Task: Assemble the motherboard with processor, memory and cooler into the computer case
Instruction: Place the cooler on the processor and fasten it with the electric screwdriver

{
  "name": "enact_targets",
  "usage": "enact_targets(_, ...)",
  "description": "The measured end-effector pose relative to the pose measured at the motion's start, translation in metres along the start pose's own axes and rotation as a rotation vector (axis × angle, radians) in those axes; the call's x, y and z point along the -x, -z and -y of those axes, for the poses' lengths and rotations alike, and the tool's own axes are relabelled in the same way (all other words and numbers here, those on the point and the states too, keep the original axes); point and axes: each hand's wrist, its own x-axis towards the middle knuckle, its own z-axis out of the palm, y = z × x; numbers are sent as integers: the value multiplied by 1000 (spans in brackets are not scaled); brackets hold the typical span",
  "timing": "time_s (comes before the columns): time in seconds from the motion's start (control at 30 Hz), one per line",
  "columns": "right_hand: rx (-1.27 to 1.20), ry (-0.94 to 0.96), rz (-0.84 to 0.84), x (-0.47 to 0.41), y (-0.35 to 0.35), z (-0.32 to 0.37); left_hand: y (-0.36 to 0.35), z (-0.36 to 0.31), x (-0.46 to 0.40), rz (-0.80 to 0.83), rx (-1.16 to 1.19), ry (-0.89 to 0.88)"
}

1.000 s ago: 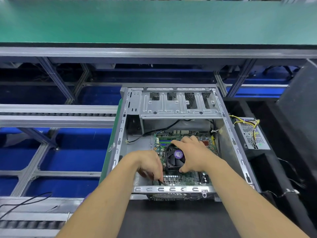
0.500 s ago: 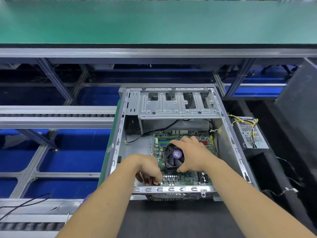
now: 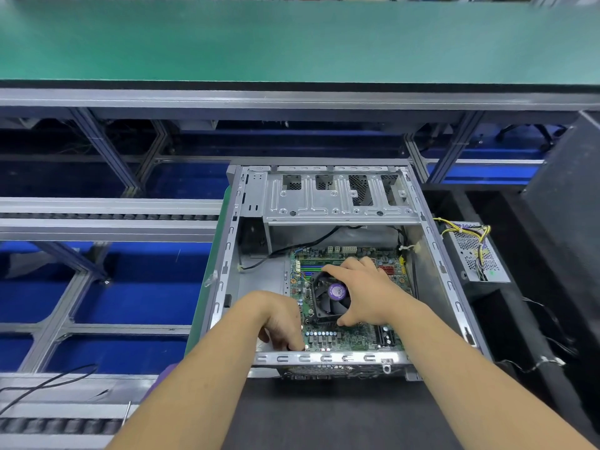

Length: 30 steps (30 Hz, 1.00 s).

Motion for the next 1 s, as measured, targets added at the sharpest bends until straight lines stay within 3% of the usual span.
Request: enact_targets(1.0, 15, -6, -39, 1, -1, -2, -1, -2, -1, -20, -13, 1)
